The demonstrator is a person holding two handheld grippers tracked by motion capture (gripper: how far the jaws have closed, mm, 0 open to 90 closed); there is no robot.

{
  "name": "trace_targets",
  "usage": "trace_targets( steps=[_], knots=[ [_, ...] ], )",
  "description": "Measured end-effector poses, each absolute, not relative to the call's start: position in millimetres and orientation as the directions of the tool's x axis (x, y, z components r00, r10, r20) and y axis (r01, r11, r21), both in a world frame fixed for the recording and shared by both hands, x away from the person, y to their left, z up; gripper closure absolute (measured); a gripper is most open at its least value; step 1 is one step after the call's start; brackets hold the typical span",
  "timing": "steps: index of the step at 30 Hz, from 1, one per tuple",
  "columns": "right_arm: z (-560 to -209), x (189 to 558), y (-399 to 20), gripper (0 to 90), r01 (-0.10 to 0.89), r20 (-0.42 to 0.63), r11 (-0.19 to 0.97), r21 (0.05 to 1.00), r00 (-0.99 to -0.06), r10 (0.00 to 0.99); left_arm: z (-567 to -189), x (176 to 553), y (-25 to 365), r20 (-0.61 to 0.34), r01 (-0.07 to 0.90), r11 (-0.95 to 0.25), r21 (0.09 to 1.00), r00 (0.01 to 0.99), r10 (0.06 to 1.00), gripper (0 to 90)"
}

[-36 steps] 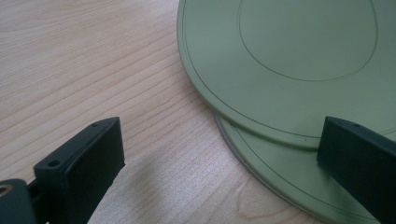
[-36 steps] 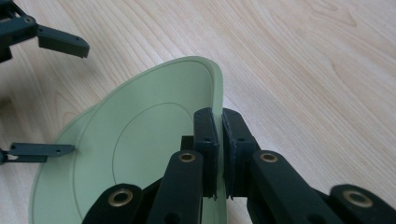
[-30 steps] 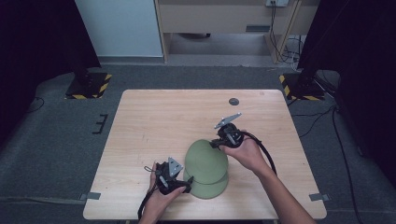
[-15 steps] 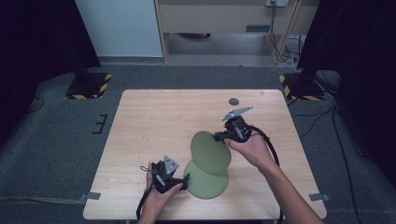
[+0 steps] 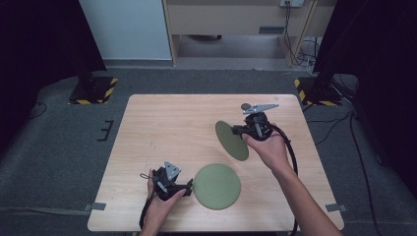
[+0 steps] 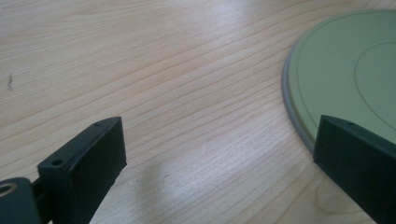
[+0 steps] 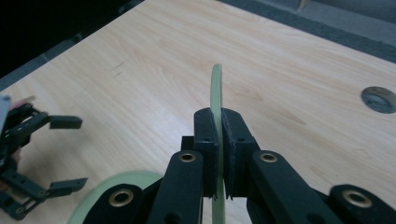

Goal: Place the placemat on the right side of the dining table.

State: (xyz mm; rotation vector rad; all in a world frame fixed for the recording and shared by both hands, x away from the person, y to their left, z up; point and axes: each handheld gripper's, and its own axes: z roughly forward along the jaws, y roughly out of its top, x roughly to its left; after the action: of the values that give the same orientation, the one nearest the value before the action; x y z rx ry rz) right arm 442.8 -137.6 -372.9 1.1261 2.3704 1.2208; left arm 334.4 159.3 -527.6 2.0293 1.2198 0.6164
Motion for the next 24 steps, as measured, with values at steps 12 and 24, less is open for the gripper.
trace_targets(
  steps=[12, 24],
  knots=[
    [-365.0, 467.0, -136.9, 86.0, 0.540, 0.100, 0.304, 0.785, -0.595, 0.797, -528.9, 340.5, 179.1, 0.025, 0.603, -0.277, 0.748, 0.391, 0.920, 2.2],
    [-359.7, 502.3, -140.8, 86.1, 0.562, 0.106, 0.262, 0.785, -0.538, 0.836, -533.8, 348.4, 192.7, 0.005, 0.640, -0.249, 0.727, 0.358, 0.934, 2.2]
  ],
)
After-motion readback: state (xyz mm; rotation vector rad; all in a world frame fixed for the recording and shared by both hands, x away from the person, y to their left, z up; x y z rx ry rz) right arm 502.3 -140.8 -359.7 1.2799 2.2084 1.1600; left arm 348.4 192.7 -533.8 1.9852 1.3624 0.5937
